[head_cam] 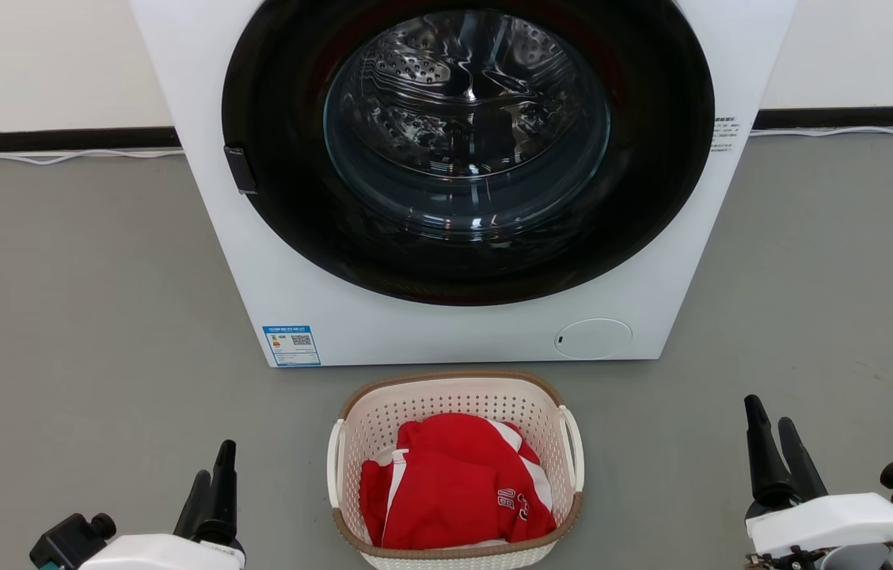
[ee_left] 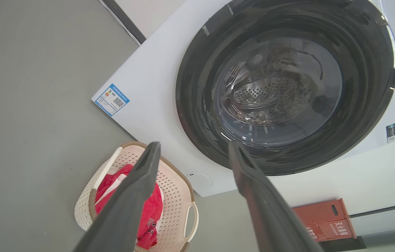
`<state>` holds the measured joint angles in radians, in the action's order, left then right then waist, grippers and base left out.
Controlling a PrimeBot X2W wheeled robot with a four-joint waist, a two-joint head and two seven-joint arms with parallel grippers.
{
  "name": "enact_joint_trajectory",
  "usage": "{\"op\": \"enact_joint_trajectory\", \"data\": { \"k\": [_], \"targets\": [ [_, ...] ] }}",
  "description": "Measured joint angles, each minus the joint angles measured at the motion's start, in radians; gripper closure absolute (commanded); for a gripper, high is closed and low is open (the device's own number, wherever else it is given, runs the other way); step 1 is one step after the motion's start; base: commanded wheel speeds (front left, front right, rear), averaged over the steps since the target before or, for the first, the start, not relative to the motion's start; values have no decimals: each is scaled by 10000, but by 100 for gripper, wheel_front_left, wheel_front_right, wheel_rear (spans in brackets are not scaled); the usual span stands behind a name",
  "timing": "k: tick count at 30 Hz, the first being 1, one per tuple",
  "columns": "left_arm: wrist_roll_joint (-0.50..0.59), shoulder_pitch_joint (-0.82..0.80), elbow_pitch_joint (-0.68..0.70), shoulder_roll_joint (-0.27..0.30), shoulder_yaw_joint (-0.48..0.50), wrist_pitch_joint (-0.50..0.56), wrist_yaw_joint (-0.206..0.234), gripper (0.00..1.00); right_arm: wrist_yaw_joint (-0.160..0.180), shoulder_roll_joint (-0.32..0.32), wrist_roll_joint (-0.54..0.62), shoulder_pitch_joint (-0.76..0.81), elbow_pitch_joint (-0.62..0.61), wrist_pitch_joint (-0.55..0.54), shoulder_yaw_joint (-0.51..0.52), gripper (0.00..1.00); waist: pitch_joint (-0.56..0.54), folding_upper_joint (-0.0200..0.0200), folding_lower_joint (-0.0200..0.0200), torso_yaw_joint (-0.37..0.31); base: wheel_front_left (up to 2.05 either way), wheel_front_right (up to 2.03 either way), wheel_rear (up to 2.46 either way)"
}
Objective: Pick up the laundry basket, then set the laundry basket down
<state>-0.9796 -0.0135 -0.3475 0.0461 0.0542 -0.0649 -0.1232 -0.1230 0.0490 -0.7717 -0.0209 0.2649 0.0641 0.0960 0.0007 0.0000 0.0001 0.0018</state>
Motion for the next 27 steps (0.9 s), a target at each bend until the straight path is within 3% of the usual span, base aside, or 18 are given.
{"op": "enact_joint_trajectory", "data": {
  "k": [27],
  "targets": [
    [2742,1,-96,182,-215,-782,-2,0,-2,29,3340,199,6,771,-125,0,-18,0,-1,13,0,0,0]
  ]
}}
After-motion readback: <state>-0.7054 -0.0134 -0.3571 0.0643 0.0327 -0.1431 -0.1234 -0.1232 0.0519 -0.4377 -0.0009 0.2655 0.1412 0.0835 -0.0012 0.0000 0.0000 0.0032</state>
